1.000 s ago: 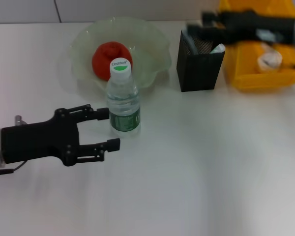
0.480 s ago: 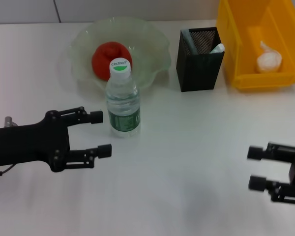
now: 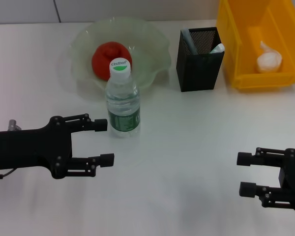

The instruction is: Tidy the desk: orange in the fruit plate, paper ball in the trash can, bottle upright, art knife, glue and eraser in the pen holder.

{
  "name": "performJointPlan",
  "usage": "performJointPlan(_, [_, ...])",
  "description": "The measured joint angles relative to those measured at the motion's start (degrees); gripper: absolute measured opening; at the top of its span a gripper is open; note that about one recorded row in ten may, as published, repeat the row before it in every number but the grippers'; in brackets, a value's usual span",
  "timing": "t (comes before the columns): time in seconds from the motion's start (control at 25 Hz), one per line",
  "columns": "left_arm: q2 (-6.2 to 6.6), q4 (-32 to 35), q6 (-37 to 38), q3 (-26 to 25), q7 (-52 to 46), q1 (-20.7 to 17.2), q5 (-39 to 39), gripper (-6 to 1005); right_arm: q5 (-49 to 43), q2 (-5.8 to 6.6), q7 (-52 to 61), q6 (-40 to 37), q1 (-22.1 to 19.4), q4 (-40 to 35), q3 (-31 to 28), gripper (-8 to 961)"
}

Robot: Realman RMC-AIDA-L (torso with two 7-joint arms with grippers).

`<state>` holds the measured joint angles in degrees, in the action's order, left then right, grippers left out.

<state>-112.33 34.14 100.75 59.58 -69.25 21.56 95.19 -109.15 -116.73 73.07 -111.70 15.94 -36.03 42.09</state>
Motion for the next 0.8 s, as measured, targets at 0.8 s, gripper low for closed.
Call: performJointPlan(0.8, [-0.52,0.0,0.5,0.1,0.6,-0.3,0.0,808,-0.2,-0.61,-0.2,0.0,1.3,0.4,0.4,682])
